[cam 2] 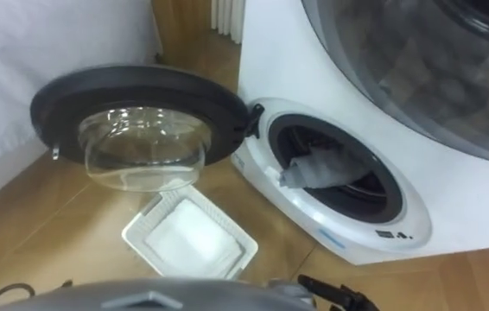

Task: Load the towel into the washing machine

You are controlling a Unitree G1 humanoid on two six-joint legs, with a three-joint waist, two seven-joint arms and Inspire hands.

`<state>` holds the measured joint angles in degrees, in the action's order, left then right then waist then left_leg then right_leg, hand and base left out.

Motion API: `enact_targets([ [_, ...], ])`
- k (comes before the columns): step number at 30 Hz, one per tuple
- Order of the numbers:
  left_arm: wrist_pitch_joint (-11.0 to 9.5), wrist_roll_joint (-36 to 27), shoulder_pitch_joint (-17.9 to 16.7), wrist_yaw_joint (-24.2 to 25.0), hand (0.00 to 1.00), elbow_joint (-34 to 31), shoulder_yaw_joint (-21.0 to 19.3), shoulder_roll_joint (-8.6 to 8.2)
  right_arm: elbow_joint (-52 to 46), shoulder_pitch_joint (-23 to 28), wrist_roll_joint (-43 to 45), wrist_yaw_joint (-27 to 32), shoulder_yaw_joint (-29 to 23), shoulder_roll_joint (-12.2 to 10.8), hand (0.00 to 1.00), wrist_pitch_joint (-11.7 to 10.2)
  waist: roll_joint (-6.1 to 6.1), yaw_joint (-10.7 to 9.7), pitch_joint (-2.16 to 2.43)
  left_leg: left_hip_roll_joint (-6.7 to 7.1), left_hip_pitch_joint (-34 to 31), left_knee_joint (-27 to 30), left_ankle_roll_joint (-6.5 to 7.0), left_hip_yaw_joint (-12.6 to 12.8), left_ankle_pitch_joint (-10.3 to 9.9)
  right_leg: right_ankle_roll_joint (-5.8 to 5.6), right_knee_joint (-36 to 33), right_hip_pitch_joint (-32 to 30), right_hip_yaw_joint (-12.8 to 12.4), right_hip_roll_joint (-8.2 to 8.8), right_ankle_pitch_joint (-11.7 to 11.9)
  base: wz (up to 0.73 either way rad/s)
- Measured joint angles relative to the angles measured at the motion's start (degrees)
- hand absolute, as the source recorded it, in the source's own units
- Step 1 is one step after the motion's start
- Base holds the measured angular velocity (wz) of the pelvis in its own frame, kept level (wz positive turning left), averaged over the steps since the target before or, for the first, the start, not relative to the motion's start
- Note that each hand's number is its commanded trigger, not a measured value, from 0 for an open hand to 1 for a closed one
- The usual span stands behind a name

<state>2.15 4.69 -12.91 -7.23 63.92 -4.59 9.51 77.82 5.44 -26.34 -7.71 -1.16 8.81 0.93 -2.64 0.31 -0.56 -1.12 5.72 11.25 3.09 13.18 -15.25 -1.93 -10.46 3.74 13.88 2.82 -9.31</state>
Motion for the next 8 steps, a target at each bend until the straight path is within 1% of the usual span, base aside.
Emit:
enact_targets([
  [4,0.79,0.0,0.45,0.0,0.0,0.26,0.2,0.0,0.22,-0.89,3.42,0.03,0.09,0.16,0.0,0.14,0.2,-0.04,-0.04,-0.01,1.38,-0.53,0.0,0.0,0.0,0.0,0.21,1.08,-1.23,-0.23,0.0,0.0],
  [5,1.42,0.0,0.74,0.0,0.0,0.29,0.21,0.0,0.21,-1.06,3.87,0.04,0.48,0.23,0.0,0.32,0.19,-0.05,-0.04,0.05,1.68,-0.61,-0.04,0.0,-0.02,0.0,0.86,1.46,-1.3,-0.27,0.0,0.0],
  [8,2.06,0.0,1.25,0.04,0.0,0.29,0.2,0.0,0.19,-1.45,4.23,0.03,1.3,0.41,0.0,0.37,0.22,-0.07,-0.05,-0.03,1.73,-0.63,-0.11,0.0,-0.02,0.0,0.91,1.56,-1.26,-0.37,0.0,0.0],
])
